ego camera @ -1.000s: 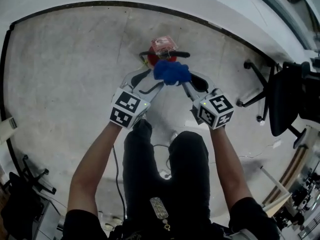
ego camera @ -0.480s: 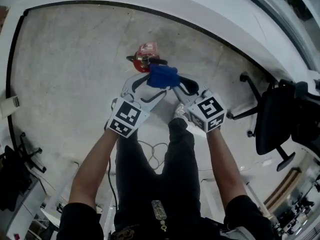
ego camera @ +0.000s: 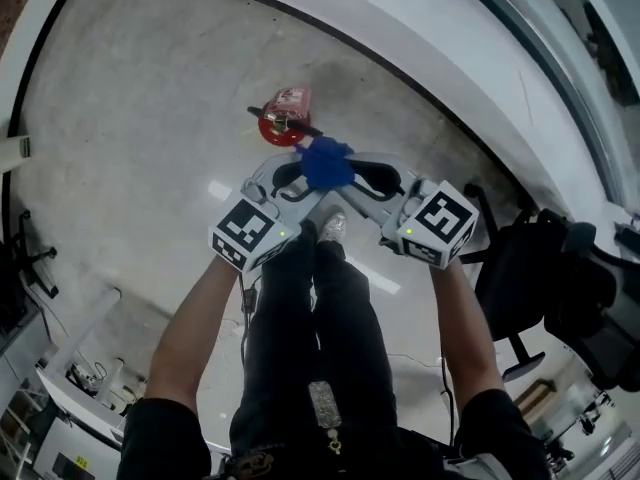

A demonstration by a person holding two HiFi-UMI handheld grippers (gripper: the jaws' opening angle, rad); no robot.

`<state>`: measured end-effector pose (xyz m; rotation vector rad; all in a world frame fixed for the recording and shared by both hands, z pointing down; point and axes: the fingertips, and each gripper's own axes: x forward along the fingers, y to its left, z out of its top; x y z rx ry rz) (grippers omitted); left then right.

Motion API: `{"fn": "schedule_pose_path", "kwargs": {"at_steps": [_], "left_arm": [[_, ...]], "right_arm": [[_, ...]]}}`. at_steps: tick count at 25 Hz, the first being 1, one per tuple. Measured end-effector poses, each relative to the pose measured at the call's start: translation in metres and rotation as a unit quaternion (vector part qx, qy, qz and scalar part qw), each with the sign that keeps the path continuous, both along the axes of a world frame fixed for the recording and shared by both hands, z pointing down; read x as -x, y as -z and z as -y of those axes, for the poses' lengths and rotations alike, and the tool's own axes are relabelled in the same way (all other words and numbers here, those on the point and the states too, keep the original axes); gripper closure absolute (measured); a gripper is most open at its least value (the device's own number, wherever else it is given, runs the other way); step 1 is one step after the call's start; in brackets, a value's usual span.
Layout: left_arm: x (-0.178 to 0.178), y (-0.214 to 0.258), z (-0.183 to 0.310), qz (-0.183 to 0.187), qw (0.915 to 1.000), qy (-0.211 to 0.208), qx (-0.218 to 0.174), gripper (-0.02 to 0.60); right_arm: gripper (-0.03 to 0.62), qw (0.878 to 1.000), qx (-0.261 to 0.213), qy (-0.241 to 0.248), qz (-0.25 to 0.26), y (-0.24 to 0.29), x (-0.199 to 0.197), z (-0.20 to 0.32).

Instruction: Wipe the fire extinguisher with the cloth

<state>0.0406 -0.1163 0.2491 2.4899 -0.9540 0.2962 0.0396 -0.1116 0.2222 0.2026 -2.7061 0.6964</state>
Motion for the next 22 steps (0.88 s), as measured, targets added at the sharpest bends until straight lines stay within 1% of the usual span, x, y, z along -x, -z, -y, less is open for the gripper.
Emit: {"fn": "schedule_pose_path", "kwargs": {"at_steps": [3, 5, 7, 8, 10, 11, 14, 15, 16, 18, 19, 22], "left_arm": [[0.019, 0.001, 0.014, -0.024, 0.9989, 0.039, 0.009, 0.496], [0.031, 0.001, 0.022, -0.040, 0.9976, 0.052, 0.021, 0.499], [0.041, 0.001, 0.026, -0.053, 0.9970, 0.048, 0.031, 0.499], [0.044, 0.001, 0.027, -0.058, 0.9968, 0.043, 0.036, 0.499], [0.048, -0.001, 0.026, -0.065, 0.9963, 0.033, 0.046, 0.499], [0.047, -0.002, 0.026, -0.068, 0.9959, 0.029, 0.052, 0.498], [0.036, -0.006, 0.031, -0.079, 0.9943, 0.021, 0.068, 0.497], [0.032, -0.009, 0.034, -0.077, 0.9941, 0.023, 0.073, 0.498], [0.031, -0.013, 0.039, -0.073, 0.9937, 0.031, 0.079, 0.499], [0.030, -0.024, 0.050, -0.069, 0.9915, 0.056, 0.095, 0.495], [0.029, -0.030, 0.057, -0.067, 0.9901, 0.069, 0.103, 0.494], [0.024, -0.049, 0.072, -0.058, 0.9839, 0.115, 0.123, 0.485]], "right_arm": [[0.469, 0.998, 0.006, 0.050, 0.028, 0.013, 0.006, 0.006], [0.424, 0.997, -0.014, 0.067, 0.022, 0.018, 0.007, 0.014], [0.343, 0.995, -0.054, 0.083, -0.007, 0.016, 0.012, 0.023], [0.313, 0.992, -0.079, 0.099, -0.023, 0.012, 0.016, 0.026], [0.272, 0.979, -0.134, 0.148, -0.049, 0.004, 0.027, 0.026], [0.264, 0.969, -0.163, 0.178, -0.060, -0.001, 0.032, 0.023], [0.263, 0.930, -0.238, 0.267, -0.088, -0.018, 0.038, 0.021], [0.275, 0.918, -0.255, 0.289, -0.092, -0.023, 0.037, 0.024], [0.300, 0.909, -0.267, 0.307, -0.090, -0.028, 0.035, 0.027], [0.383, 0.898, -0.276, 0.333, -0.076, -0.037, 0.029, 0.033], [0.409, 0.895, -0.276, 0.343, -0.070, -0.042, 0.026, 0.037], [0.430, 0.883, -0.270, 0.379, -0.060, -0.060, 0.015, 0.051]]}}
